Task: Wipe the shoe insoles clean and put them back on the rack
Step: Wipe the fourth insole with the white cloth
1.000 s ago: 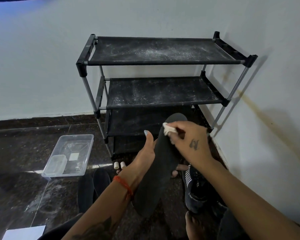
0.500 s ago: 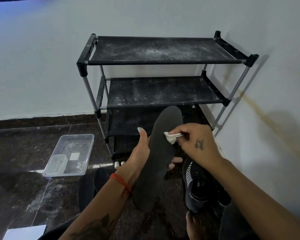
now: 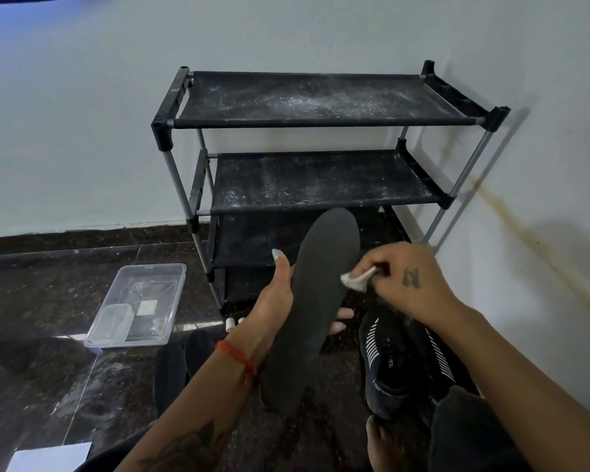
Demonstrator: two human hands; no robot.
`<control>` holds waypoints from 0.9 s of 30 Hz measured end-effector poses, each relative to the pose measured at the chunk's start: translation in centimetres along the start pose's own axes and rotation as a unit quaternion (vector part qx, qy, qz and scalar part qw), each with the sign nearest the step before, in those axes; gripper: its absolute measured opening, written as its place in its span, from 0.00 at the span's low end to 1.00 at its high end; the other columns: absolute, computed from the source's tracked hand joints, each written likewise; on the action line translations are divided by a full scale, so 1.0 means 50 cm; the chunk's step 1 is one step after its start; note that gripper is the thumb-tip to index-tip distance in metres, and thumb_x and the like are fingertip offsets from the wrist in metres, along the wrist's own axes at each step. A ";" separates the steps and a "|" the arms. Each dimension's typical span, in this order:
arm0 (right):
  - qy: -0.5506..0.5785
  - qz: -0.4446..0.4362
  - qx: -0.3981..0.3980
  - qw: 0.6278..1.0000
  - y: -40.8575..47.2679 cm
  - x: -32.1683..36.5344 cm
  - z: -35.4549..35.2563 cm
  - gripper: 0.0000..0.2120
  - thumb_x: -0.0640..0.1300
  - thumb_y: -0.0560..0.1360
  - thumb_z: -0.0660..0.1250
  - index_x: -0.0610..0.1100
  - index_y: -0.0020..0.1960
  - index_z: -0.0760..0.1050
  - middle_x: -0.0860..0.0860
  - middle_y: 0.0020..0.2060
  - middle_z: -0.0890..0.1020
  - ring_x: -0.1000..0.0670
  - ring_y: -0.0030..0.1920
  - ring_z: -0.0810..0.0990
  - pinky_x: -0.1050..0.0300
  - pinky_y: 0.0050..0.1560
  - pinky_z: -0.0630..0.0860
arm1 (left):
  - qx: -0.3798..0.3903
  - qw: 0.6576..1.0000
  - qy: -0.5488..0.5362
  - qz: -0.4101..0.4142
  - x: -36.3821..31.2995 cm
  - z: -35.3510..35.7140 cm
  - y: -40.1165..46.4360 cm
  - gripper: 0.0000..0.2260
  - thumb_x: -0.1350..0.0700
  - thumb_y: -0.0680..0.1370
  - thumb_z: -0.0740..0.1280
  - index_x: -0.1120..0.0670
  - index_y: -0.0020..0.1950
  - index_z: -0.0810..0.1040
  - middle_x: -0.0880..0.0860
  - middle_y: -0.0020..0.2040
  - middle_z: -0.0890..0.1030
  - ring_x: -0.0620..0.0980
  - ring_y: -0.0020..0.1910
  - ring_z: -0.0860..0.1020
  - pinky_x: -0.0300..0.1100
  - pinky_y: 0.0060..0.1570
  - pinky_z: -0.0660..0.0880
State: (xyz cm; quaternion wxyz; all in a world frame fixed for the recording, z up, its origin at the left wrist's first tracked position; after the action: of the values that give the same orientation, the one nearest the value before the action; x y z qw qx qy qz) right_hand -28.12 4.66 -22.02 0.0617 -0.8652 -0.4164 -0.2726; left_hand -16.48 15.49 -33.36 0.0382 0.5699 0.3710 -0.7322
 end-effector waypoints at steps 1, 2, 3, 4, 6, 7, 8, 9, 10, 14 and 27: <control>0.046 0.044 -0.039 0.997 -0.001 -0.020 -0.012 0.14 0.34 0.67 0.69 0.53 0.40 0.83 0.59 0.35 0.81 0.58 0.34 0.76 0.71 0.35 0.69 | 0.011 1.000 -0.023 -0.004 0.003 0.004 -0.003 0.34 0.20 0.61 0.54 0.42 0.48 0.83 0.54 0.53 0.83 0.59 0.54 0.81 0.57 0.59 0.73; 0.122 0.080 -0.051 0.988 -0.004 -0.035 -0.009 0.13 0.34 0.67 0.70 0.53 0.39 0.82 0.58 0.34 0.81 0.56 0.34 0.77 0.67 0.35 0.71 | 0.014 0.999 -0.040 -0.006 0.006 0.007 -0.004 0.37 0.18 0.54 0.57 0.40 0.48 0.83 0.54 0.55 0.83 0.61 0.55 0.80 0.61 0.61 0.72; 0.204 0.108 -0.040 0.972 -0.008 -0.040 0.008 0.13 0.34 0.67 0.71 0.53 0.38 0.82 0.55 0.33 0.82 0.54 0.34 0.78 0.63 0.36 0.72 | 0.016 0.999 -0.047 -0.007 0.013 0.007 0.003 0.38 0.18 0.51 0.57 0.39 0.48 0.83 0.54 0.55 0.83 0.61 0.56 0.80 0.61 0.61 0.71; 0.266 0.128 -0.019 0.955 -0.012 -0.037 0.031 0.13 0.33 0.67 0.70 0.51 0.38 0.82 0.52 0.33 0.83 0.53 0.34 0.79 0.60 0.35 0.74 | 0.014 0.999 -0.045 -0.011 0.014 0.008 0.006 0.37 0.18 0.53 0.56 0.40 0.48 0.83 0.54 0.54 0.83 0.60 0.55 0.80 0.60 0.61 0.72; 0.292 0.134 -0.007 0.947 -0.015 -0.031 0.060 0.12 0.32 0.67 0.70 0.49 0.38 0.82 0.49 0.34 0.83 0.51 0.36 0.81 0.58 0.37 0.77 | 0.012 0.998 -0.056 -0.016 0.007 0.015 0.000 0.36 0.23 0.62 0.51 0.45 0.51 0.83 0.55 0.51 0.84 0.58 0.53 0.81 0.57 0.58 0.75; 0.287 0.136 -0.025 0.948 -0.011 -0.034 0.058 0.11 0.32 0.67 0.70 0.48 0.38 0.83 0.49 0.34 0.84 0.50 0.37 0.82 0.57 0.38 0.78 | 0.037 0.994 -0.094 -0.030 0.012 0.027 0.001 0.36 0.25 0.67 0.50 0.48 0.55 0.81 0.58 0.51 0.84 0.60 0.53 0.80 0.56 0.54 0.77; 0.291 0.139 -0.049 0.945 -0.006 -0.039 0.048 0.11 0.32 0.67 0.70 0.47 0.39 0.83 0.48 0.35 0.84 0.50 0.38 0.82 0.58 0.38 0.78 | 0.075 0.987 -0.136 -0.046 0.015 0.047 -0.004 0.34 0.28 0.71 0.49 0.51 0.56 0.80 0.60 0.51 0.83 0.63 0.52 0.80 0.54 0.48 0.80; 0.295 0.141 -0.072 0.942 0.000 -0.048 0.036 0.10 0.32 0.67 0.70 0.47 0.39 0.83 0.48 0.35 0.84 0.50 0.39 0.83 0.58 0.38 0.78 | 0.106 0.980 -0.159 -0.054 0.013 0.062 -0.014 0.32 0.31 0.74 0.48 0.53 0.56 0.78 0.62 0.49 0.83 0.66 0.53 0.78 0.51 0.41 0.81; 0.287 0.140 -0.092 0.943 0.004 -0.054 0.023 0.10 0.33 0.67 0.71 0.48 0.39 0.83 0.49 0.36 0.84 0.50 0.39 0.83 0.57 0.38 0.79 | 0.130 0.974 -0.176 -0.061 0.013 0.074 -0.020 0.31 0.32 0.76 0.48 0.54 0.56 0.78 0.63 0.48 0.83 0.67 0.53 0.78 0.48 0.37 0.81; 0.093 0.095 -0.085 0.987 0.003 -0.033 0.010 0.09 0.39 0.70 0.70 0.53 0.42 0.83 0.58 0.37 0.83 0.55 0.39 0.80 0.69 0.37 0.73 | 0.176 0.967 -0.174 -0.066 0.017 0.087 -0.025 0.34 0.32 0.74 0.53 0.59 0.61 0.77 0.65 0.51 0.81 0.68 0.51 0.77 0.44 0.35 0.78; 0.013 -0.223 0.139 0.965 -0.040 0.108 0.084 0.12 0.34 0.63 0.69 0.48 0.38 0.84 0.55 0.38 0.84 0.59 0.40 0.79 0.67 0.43 0.75 | 0.035 0.998 -0.036 0.032 0.010 0.013 0.018 0.31 0.36 0.79 0.43 0.52 0.54 0.81 0.50 0.36 0.83 0.44 0.32 0.81 0.37 0.33 0.75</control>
State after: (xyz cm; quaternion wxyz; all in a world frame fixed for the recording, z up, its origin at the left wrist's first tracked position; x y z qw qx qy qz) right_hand -25.14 11.06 -23.00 0.1243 -0.7296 -0.6318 -0.2304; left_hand -16.73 14.65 -34.17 0.0544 0.5560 0.3252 -0.7630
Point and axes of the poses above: each hand's wrist, its own y-axis towards the middle knuckle, its own z-axis out of the palm, x = y × z, the point moved 9 cm from there along y, towards the middle knuckle
